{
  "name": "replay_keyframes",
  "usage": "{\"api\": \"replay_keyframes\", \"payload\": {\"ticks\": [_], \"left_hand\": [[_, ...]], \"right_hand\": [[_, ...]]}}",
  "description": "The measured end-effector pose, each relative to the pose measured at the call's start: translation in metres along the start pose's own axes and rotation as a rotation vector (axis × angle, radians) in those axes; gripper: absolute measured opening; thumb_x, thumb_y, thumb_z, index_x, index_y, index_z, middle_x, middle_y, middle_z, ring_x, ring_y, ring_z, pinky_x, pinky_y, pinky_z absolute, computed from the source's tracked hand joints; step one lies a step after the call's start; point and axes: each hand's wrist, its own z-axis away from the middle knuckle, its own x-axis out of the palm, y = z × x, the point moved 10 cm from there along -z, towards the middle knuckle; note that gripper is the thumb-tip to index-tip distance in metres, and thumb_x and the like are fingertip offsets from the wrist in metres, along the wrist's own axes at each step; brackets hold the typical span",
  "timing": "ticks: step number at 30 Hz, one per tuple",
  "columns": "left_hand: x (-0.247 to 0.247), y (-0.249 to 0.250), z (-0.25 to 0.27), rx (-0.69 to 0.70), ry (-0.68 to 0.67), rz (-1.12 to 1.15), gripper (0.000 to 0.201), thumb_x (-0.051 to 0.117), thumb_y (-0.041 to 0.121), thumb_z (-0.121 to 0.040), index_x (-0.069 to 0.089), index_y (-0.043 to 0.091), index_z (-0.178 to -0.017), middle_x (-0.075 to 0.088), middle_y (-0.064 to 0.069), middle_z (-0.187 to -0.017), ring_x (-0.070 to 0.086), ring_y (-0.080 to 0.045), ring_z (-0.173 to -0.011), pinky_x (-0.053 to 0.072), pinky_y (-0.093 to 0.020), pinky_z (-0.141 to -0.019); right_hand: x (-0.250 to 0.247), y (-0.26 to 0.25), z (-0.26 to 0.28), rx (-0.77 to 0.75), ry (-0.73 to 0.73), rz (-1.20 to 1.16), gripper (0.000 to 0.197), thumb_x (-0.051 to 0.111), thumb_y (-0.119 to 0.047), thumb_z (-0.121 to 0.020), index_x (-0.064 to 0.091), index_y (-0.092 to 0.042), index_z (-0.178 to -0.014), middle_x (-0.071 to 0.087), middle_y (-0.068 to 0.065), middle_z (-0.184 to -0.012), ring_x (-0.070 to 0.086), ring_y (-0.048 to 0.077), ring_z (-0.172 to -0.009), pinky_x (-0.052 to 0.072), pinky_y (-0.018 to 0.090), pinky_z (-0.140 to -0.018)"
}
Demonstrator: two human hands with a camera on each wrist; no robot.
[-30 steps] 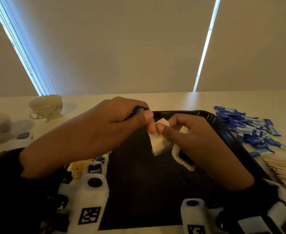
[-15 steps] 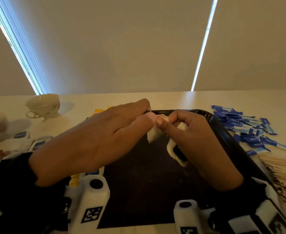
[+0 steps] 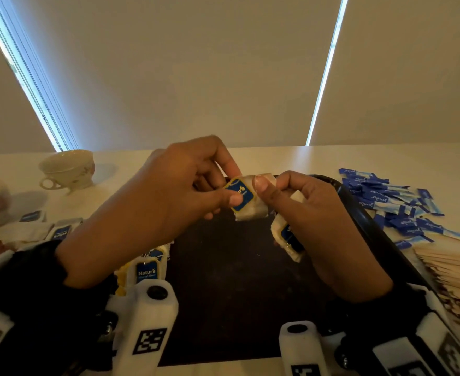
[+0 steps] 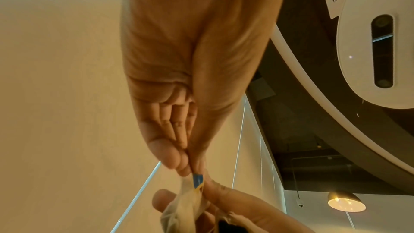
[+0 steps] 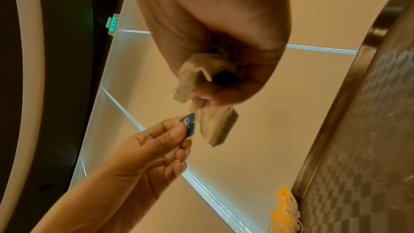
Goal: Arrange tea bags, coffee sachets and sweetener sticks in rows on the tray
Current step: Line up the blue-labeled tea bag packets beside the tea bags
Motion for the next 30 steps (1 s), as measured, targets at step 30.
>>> {"api": "replay_keyframes", "payload": {"ticks": [30], "left_hand": [[-0.017,0.015,0.005,0.05,0.13,0.001,0.014,0.075,0.019,-0.078,0.066,0.029,-0.081,0.067,0.009,-0.084,0.064,-0.005,-0.07,0.051,-0.018,-0.049]], "right_hand": [[0.01,0.003,0.002,0.019,-0.04,0.139,0.022,0.062,-0.032,-0.082,0.055,-0.02,-0.065,0.057,-0.007,-0.062,0.055,-0.003,-0.057,0.046,0.009,-0.054]]}}
